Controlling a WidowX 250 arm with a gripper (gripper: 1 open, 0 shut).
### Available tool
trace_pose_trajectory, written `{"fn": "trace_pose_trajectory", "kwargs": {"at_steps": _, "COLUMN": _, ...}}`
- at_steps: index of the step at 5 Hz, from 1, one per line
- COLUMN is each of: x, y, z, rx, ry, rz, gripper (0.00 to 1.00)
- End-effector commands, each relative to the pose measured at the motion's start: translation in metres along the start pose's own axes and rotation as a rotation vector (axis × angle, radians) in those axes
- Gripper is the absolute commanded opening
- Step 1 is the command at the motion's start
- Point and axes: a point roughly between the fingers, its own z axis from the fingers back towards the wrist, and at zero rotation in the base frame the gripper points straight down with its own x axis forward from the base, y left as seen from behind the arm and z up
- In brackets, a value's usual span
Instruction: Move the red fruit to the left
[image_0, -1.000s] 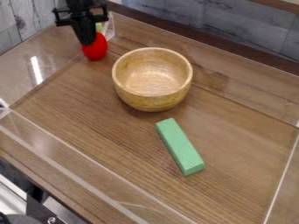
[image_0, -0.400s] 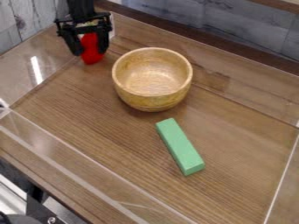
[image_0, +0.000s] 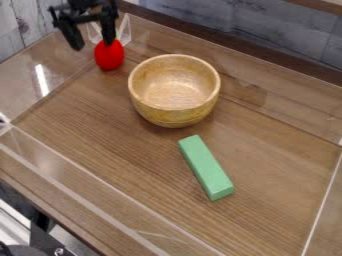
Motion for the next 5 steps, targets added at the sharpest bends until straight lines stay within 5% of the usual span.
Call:
{"fn": "trace_pose_trajectory", "kwargs": {"at_steps": 1, "x": -0.007, "y": -0.02, "z": 0.04, "rx": 0.006, "ry": -0.093, "rz": -0.019, "gripper": 1.0}}
{"fn": "trace_pose_trajectory", "kwargs": {"at_steps": 3, "x": -0.011, "y": -0.033, "z": 0.052, "rx": 0.001, "ry": -0.113, "rz": 0.088, "gripper": 1.0}}
{"fn": "trace_pose_trajectory", "kwargs": {"at_steps": 5, "x": -0.019, "y": -0.026, "z": 0.077, "rx": 0.023, "ry": -0.079, "rz": -0.05, "gripper": 1.0}}
